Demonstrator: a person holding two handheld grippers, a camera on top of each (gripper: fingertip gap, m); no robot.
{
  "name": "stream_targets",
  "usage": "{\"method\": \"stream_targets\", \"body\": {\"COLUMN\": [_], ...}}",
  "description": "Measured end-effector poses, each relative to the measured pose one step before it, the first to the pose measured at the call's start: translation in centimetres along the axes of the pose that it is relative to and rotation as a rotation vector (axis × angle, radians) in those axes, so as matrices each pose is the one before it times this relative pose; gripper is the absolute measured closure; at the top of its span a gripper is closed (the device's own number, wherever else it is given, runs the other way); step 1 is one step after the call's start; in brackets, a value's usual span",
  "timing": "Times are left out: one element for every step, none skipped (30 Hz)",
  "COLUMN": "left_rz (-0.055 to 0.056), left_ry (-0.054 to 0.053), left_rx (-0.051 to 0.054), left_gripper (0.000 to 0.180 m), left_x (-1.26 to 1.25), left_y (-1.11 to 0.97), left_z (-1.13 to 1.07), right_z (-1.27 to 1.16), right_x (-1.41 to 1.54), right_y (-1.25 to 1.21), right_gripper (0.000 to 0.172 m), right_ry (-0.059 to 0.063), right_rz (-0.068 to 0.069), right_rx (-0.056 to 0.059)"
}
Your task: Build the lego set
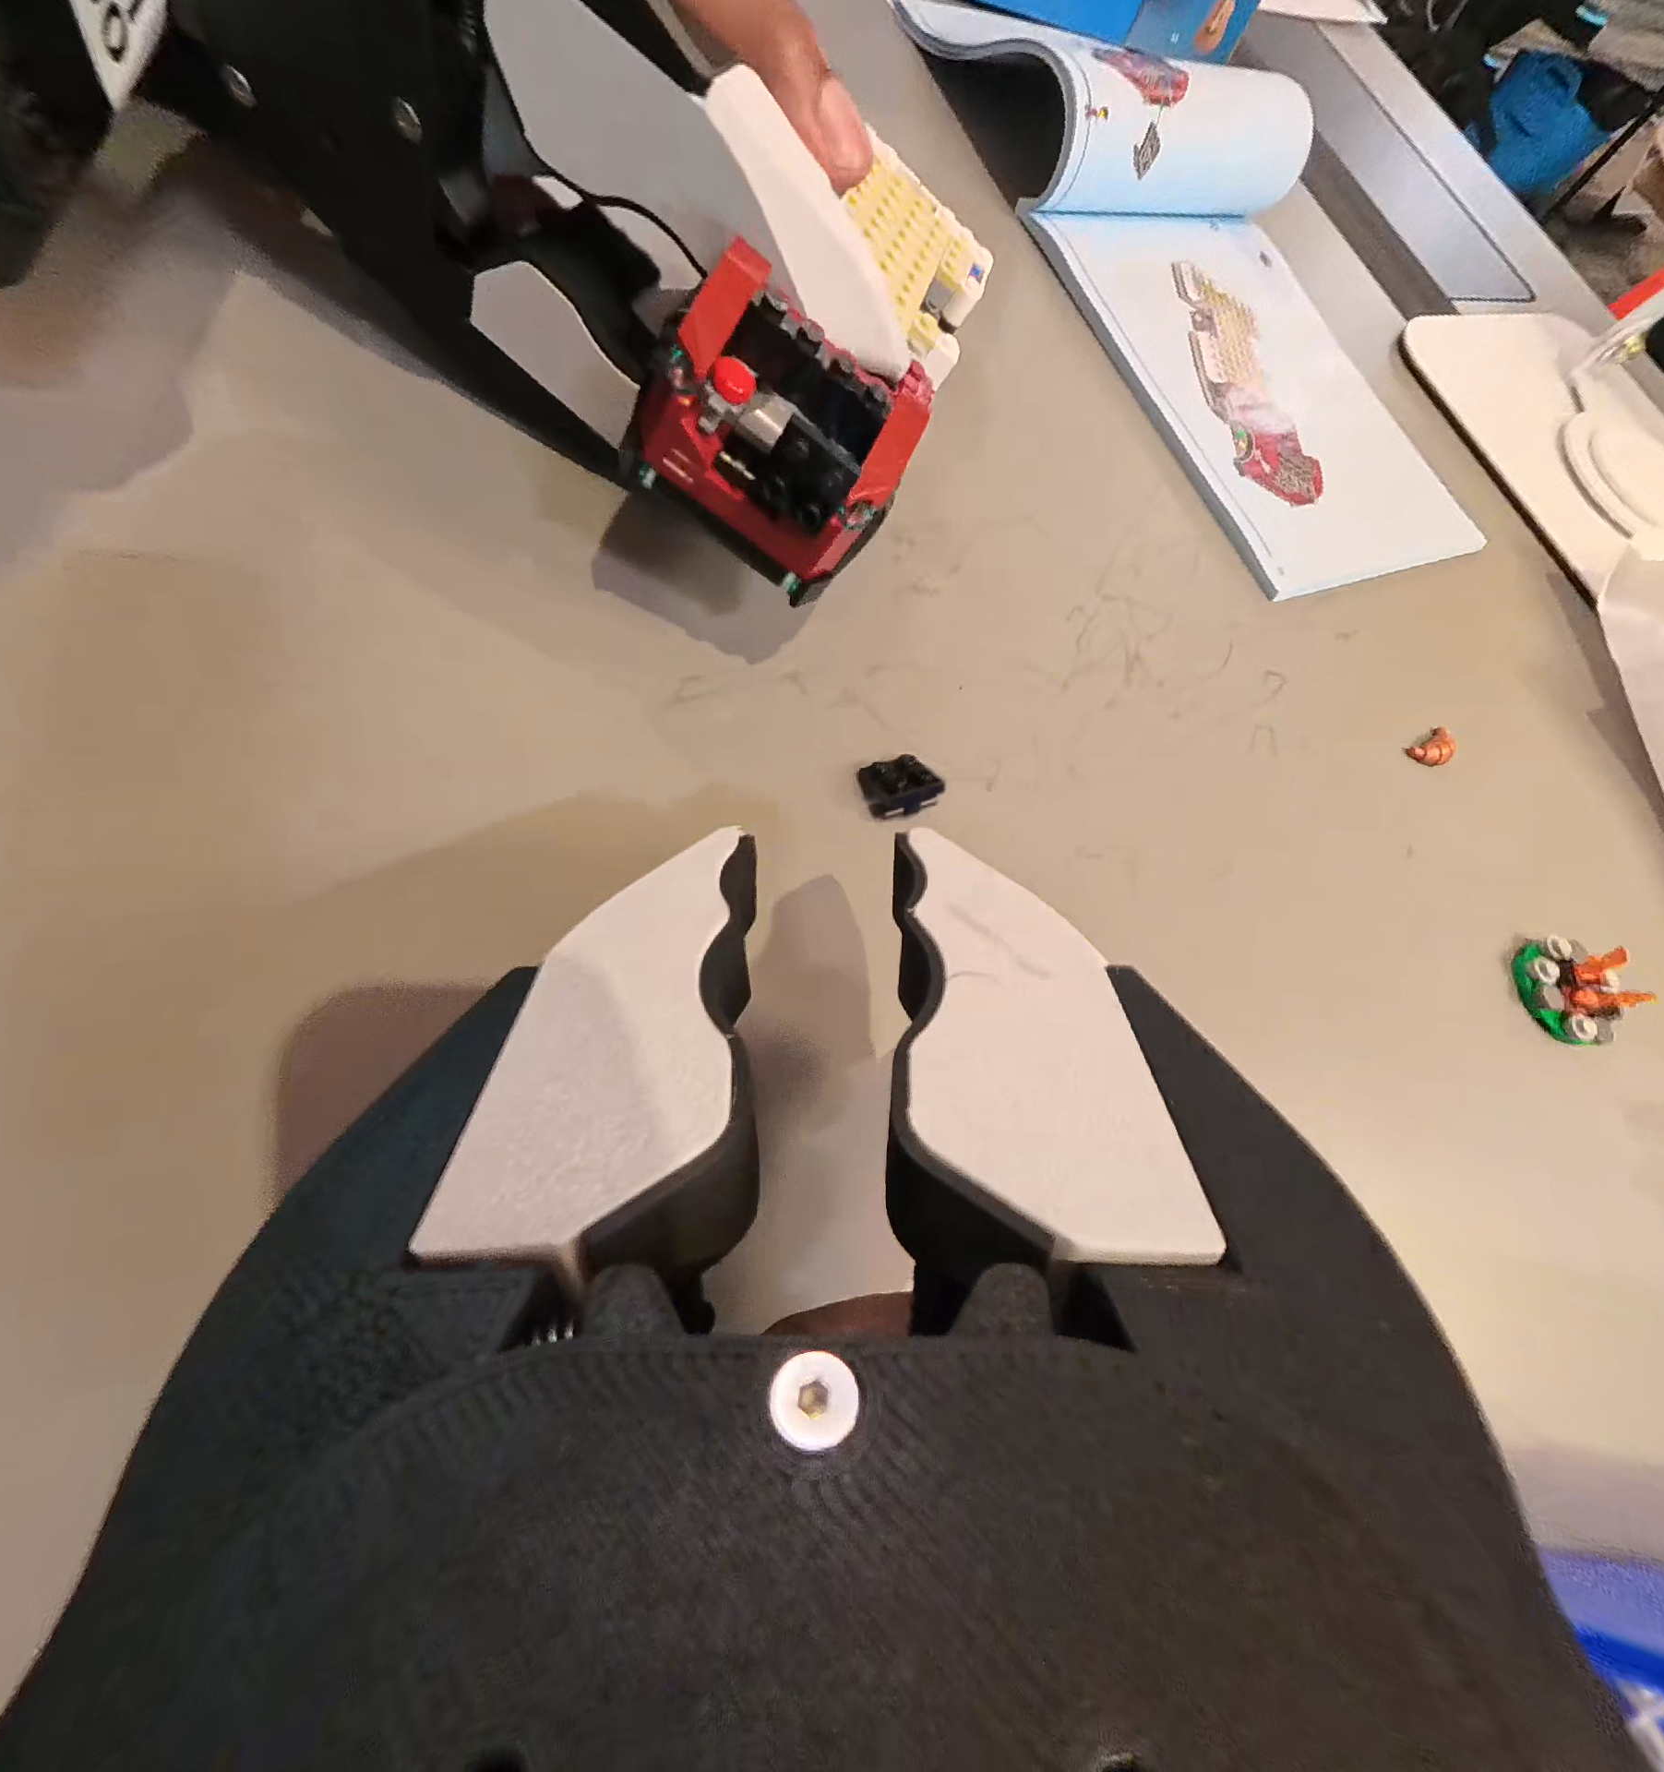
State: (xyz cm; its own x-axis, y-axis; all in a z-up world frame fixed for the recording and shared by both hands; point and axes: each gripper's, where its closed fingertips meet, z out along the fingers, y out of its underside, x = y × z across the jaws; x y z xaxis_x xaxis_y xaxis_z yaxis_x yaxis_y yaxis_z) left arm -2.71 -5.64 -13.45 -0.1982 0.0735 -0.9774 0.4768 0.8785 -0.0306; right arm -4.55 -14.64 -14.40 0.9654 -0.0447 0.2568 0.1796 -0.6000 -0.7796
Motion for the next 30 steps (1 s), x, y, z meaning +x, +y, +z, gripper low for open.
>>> {"method": "stream_targets", "body": {"left_rz": [-0.0007,-0.0002,0.0002,-0.0002,-0.001,-0.0017,-0.0029,-0.004,-0.0036,-0.0016,0.0,-0.0006,-0.0017,-0.0022,-0.0007,0.0,-0.0009,-0.0004,0.0018,0.0027,0.0002,-0.0011,-0.0016,-0.0028,-0.0031,-0.0013,0.0005,0.0005,0.0013,0.0022], "left_ry": [0.0007,0.0005,0.0001,0.001,0.0021,0.0022,0.0008,0.0018,0.0028,0.0025,0.0013,0.0012,0.0015,0.0012,0.0,0.0003,0.0002,0.0007,0.0013,0.0006,0.0003,0.0001,-0.0005,-0.001,-0.0003,0.0,0.0006,0.0009,0.001,0.001], "left_rx": [0.0001,0.0003,0.0001,0.0,-0.0003,-0.0004,0.0003,0.0006,-0.0002,-0.0012,-0.0023,-0.0023,-0.0013,-0.0004,0.0003,0.0006,0.0012,0.0017,0.0005,-0.0003,-0.0002,-0.0003,-0.0007,-0.0004,-0.0001,-0.0006,-0.0011,-0.0002,0.0002,0.0001], "left_gripper": [0.145,0.145,0.145,0.145,0.145,0.145,0.145,0.145,0.145,0.145,0.145,0.145,0.145,0.145,0.145,0.145,0.145,0.145,0.145,0.145,0.145,0.145,0.145,0.145,0.145,0.145,0.145,0.145,0.145,0.145], "left_x": [-0.006,-0.002,0.002,0.005,0.015,0.009,-0.002,0.01,0.039,0.037,0.027,0.012,0.024,0.021,0.004,0.006,-0.001,0.024,0.045,0.04,0.015,-0.009,-0.034,-0.035,-0.013,0.007,0.028,0.036,0.044,0.039], "left_y": [-0.01,-0.012,-0.014,-0.01,0.003,0.0,0.013,0.018,0.05,0.061,0.063,0.057,0.045,0.018,-0.013,-0.022,-0.048,-0.057,-0.041,-0.021,-0.01,-0.011,0.007,0.021,0.013,0.012,0.017,-0.013,-0.031,-0.035], "left_z": [0.001,0.004,-0.003,0.003,-0.006,0.004,0.008,0.003,0.001,0.011,0.026,0.013,0.02,-0.001,0.007,0.001,0.012,0.011,0.01,0.002,-0.003,-0.011,-0.014,0.0,-0.004,0.005,0.021,0.014,0.016,0.007], "right_z": [0.418,0.397,0.363,0.336,0.321,0.312,0.315,0.312,0.297,0.278,0.289,0.251,0.215,0.154,0.12,0.113,0.113,0.052,-0.019,-0.045,-0.051,-0.093,-0.087,-0.088,-0.064,-0.048,-0.053,-0.05,-0.02,-0.013], "right_x": [0.171,0.254,0.323,0.348,0.286,0.157,0.032,0.055,0.208,0.258,0.101,-0.056,-0.117,-0.115,-0.094,-0.01,0.067,0.074,0.041,0.06,-0.008,-0.209,-0.432,-0.568,-0.498,-0.37,-0.39,-0.477,-0.466,-0.429], "right_y": [-0.049,-0.02,-0.049,-0.07,-0.025,0.024,0.098,0.147,0.108,0.069,0.085,0.033,-0.092,-0.145,-0.095,0.064,0.232,0.176,0.073,0.121,0.135,0.096,0.046,0.014,0.031,0.062,-0.013,-0.041,0.008,0.012], "right_gripper": [0.144,0.144,0.144,0.144,0.144,0.144,0.144,0.143,0.142,0.141,0.141,0.14,0.14,0.141,0.141,0.142,0.143,0.143,0.144,0.145,0.145,0.145,0.145,0.145,0.145,0.145,0.145,0.145,0.145,0.145], "right_ry": [-0.0074,-0.0054,-0.0037,-0.0069,-0.0147,-0.0237,-0.03,-0.0244,-0.0082,-0.0014,-0.0096,-0.0164,-0.0145,-0.0091,-0.0042,0.0004,0.0027,0.0014,0.0014,0.0051,0.0071,-0.0001,-0.0118,-0.0169,-0.011,-0.0041,-0.0062,-0.0114,-0.013,-0.0134], "right_rz": [-0.014,-0.0179,-0.0184,-0.012,-0.0016,0.0067,0.0117,0.0092,-0.0001,-0.0044,0.0009,0.0062,0.0048,-0.0012,-0.0072,-0.0062,-0.0004,0.0049,0.0111,0.0143,0.0119,0.0095,0.0081,0.0049,0.0082,0.0154,0.011,0.0034,0.0044,0.0027], "right_rx": [-0.0114,-0.0147,-0.0116,-0.0077,-0.0087,-0.0102,-0.0138,-0.0178,-0.0138,-0.0091,-0.0101,-0.0076,-0.0003,0.0022,-0.0041,-0.0178,-0.0312,-0.0267,-0.017,-0.0187,-0.0157,-0.0077,-0.0016,0.0032,0.0025,-0.0009,0.003,0.0079,0.0045,0.0033]}}
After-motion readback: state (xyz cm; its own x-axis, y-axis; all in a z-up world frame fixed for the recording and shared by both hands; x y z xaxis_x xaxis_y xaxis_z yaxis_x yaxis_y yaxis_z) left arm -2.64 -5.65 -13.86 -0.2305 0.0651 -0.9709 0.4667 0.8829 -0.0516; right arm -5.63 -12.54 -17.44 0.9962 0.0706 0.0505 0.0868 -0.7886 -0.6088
